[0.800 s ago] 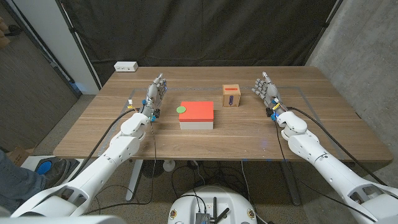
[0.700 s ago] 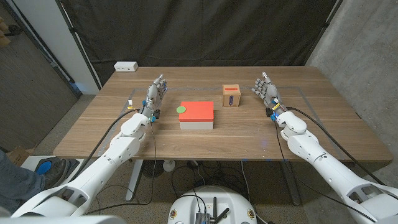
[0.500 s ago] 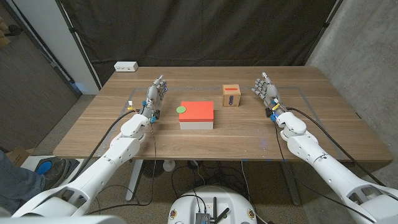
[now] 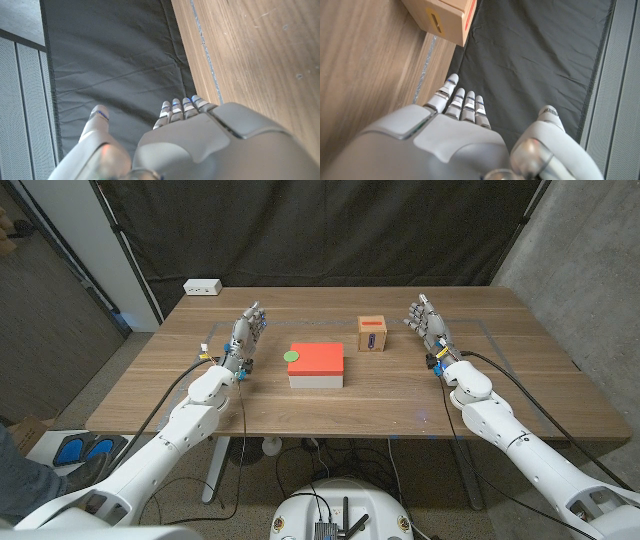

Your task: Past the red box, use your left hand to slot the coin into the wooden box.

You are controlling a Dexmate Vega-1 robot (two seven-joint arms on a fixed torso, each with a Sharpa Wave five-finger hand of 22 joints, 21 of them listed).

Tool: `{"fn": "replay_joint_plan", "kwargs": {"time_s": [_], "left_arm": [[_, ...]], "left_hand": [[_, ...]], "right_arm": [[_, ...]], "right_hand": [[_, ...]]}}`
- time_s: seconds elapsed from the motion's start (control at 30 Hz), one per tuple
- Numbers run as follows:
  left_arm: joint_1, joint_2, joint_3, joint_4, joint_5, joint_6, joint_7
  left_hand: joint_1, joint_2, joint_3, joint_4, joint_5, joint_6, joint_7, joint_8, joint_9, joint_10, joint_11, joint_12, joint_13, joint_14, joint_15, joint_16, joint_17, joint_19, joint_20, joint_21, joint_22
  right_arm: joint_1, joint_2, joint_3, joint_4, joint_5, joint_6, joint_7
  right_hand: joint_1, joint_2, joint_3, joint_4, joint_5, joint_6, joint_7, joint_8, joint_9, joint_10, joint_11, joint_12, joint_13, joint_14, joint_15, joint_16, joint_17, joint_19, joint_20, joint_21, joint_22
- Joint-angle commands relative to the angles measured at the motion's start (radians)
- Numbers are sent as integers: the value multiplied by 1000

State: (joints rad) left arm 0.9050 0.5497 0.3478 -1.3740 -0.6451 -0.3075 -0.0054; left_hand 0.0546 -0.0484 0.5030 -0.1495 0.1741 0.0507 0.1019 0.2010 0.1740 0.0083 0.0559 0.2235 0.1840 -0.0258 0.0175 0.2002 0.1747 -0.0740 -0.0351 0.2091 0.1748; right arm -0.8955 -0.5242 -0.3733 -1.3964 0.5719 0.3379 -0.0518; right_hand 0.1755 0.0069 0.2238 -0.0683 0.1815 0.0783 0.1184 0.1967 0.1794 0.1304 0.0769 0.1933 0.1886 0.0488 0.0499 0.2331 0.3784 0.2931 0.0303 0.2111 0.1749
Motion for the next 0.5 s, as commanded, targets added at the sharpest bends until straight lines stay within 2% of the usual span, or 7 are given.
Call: {"fn": "replay_joint_plan", "kwargs": {"time_s": [0.03, 0.13, 0.23, 0.3, 0.4, 0.47, 0.5], "left_arm": [[83, 46, -26, -135, 45, 39, 123], [110, 44, -36, -179, 62, 57, 189], [135, 48, -46, -225, 64, 98, 244], [146, 49, -52, -247, 70, 123, 281], [159, 50, -59, -273, 82, 161, 336], [165, 52, -62, -286, 91, 178, 361], [167, 54, -64, -294, 96, 188, 374]], "left_hand": [[18, 16, 11, -5, 2, 83, -3, 15, 2, 86, -11, 21, 3, 87, -9, 20, 5, 93, -15, 28, 4], [25, 19, 15, -7, 0, 158, -3, 17, 2, 182, -16, 38, 5, 188, -19, 32, 6, 180, 4, 46, 8], [30, 19, 19, -8, -1, 220, -22, 15, 3, 266, -23, 46, 6, 309, -31, 49, 8, 273, 37, 69, 13], [30, 19, 22, -7, -1, 267, -24, 15, 4, 350, -31, 60, 8, 398, -29, 62, 9, 359, 53, 97, 19], [32, 25, 29, -5, 0, 306, -20, 12, 6, 453, -13, 79, 11, 504, -38, 80, 12, 440, 54, 129, 28], [27, 25, 33, -3, -1, 343, -17, 13, 6, 548, -19, 98, 15, 603, -47, 101, 14, 516, 53, 165, 38], [25, 25, 33, -2, -1, 346, -17, 12, 6, 560, -21, 100, 16, 622, -46, 106, 15, 523, 50, 169, 39]], "right_arm": [[-42, -21, 9, -61, -39, 17, -43], [-49, -22, 14, -59, -35, 25, -42], [-58, -26, 21, -63, -30, 29, -42], [-62, -31, 25, -64, -25, 30, -38], [-67, -37, 33, -64, -8, 29, -24], [-67, -44, 36, -62, 0, 29, -9], [-68, -46, 38, -62, 6, 28, -3]], "right_hand": [[8, 8, 1, -6, 5, 8, 1, 4, 6, 8, 2, 9, 2, 11, 1, 4, 1, 9, 3, 4, 2], [9, 9, 2, -7, 5, 9, 1, 4, 6, 9, 2, 8, 2, 11, 1, 3, 1, 9, 4, 4, 2], [9, 10, 2, -8, 5, 11, 0, 5, 6, 11, 2, 9, 2, 12, 3, 4, 0, 10, 5, 4, 2], [10, 11, 3, -9, 4, 14, -1, 5, 6, 13, 2, 9, 2, 14, 6, 4, 0, 11, 5, 3, 2], [11, 13, 3, -11, 4, 15, -2, 5, 6, 17, 3, 10, 2, 15, 4, 4, -1, 16, 6, 5, 2], [11, 14, 4, -12, 4, 16, -3, 6, 6, 18, 3, 10, 2, 16, 6, 4, -1, 15, 6, 4, 2], [11, 14, 4, -12, 4, 16, -3, 6, 6, 18, 3, 11, 2, 16, 5, 4, -1, 15, 7, 3, 2]]}}
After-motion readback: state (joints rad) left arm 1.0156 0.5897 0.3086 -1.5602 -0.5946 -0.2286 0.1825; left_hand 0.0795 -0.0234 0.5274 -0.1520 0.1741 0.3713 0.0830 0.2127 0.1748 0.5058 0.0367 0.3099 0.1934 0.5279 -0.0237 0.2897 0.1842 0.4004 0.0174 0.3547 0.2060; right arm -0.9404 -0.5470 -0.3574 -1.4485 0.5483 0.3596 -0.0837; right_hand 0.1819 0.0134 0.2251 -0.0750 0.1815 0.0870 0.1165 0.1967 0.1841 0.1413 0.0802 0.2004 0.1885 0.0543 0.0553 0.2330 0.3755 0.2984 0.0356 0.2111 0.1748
